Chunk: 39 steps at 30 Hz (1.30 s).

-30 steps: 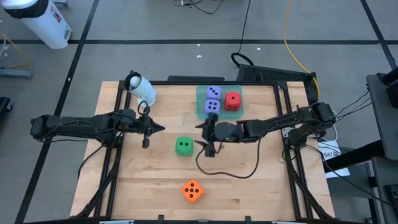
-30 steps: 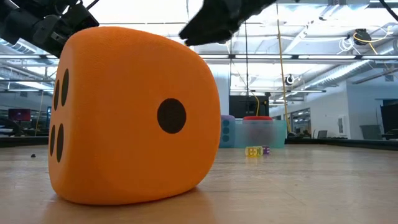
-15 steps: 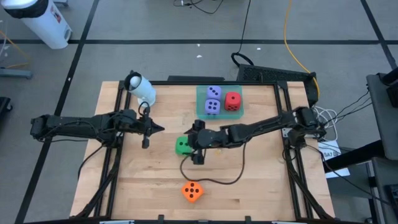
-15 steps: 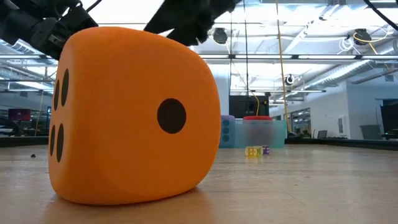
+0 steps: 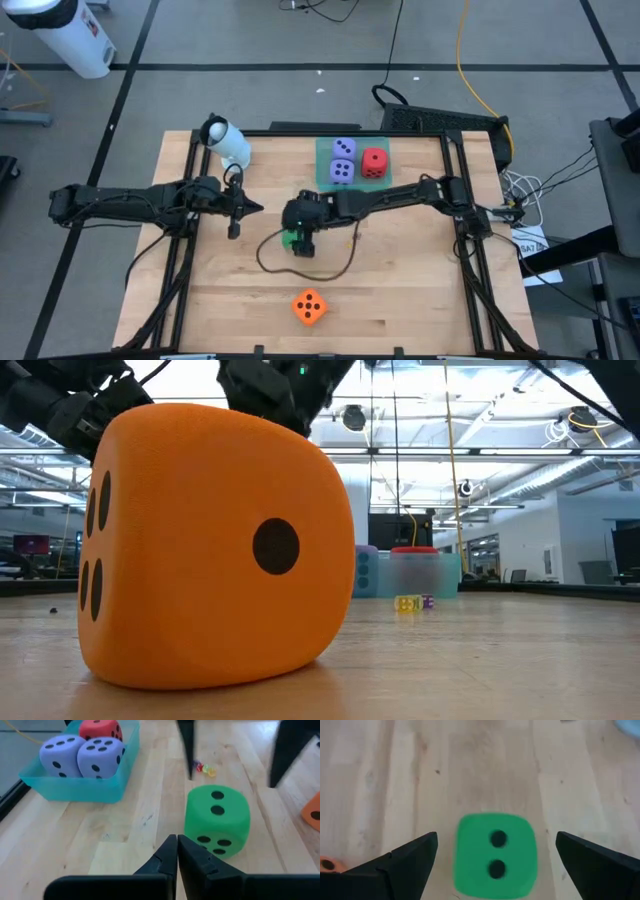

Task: Pick & Place Dice
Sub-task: Put the large green die into the bin

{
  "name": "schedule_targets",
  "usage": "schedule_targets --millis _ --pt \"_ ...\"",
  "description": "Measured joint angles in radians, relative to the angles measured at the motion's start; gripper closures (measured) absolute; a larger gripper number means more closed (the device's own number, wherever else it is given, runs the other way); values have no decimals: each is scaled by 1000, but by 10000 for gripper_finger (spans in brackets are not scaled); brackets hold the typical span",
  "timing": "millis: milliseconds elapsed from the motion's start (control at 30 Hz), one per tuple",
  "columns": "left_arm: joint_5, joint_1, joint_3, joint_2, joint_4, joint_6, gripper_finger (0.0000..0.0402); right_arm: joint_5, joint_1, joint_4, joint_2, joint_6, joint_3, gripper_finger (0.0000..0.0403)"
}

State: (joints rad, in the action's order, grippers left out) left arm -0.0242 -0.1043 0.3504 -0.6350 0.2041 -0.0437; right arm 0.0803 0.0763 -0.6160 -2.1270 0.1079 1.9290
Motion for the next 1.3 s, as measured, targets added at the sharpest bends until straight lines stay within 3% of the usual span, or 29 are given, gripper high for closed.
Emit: schedule_targets --millis 233,533,900,1300 --pt "0 0 0 0 10 -3 399 -7 -29 -24 -34 1 -6 3" --pt "3 0 0 0 10 0 375 -59 -21 -31 -33 -18 -6 3" --pt "9 0 0 0 9 -3 399 -55 -17 -16 -93 -16 -6 3" --pt "26 0 0 0 9 -4 379 -58 -30 -6 -135 -84 -8 3"
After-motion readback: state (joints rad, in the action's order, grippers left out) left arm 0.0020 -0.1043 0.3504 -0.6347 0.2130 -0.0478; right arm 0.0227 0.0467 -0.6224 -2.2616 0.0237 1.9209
